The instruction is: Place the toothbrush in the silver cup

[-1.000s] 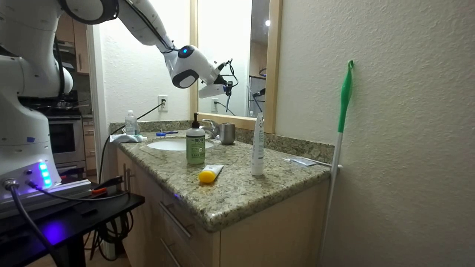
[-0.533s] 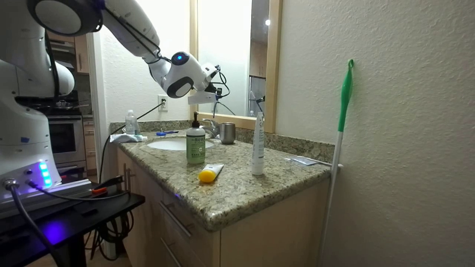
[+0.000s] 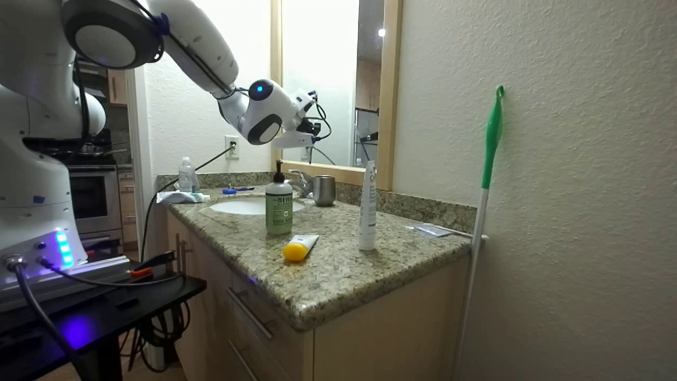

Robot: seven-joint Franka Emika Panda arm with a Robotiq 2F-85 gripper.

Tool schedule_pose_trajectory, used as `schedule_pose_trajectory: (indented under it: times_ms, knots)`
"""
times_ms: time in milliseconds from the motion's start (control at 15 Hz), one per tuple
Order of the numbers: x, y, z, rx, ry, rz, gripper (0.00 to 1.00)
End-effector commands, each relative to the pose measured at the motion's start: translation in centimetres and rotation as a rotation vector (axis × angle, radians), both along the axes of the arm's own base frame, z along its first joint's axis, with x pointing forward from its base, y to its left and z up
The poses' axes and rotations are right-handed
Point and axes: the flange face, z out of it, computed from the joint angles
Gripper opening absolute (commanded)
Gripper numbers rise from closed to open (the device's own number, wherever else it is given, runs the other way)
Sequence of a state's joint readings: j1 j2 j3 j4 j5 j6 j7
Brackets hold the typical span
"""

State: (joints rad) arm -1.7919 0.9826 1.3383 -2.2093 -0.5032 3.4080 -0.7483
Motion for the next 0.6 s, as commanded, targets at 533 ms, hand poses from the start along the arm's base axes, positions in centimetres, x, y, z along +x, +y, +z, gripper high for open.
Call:
schedule_pose_trajectory:
  times_ms: [533]
  knots:
    - [4.2,-0.7,-2.9,-0.005,-0.037,-0.009,0.1]
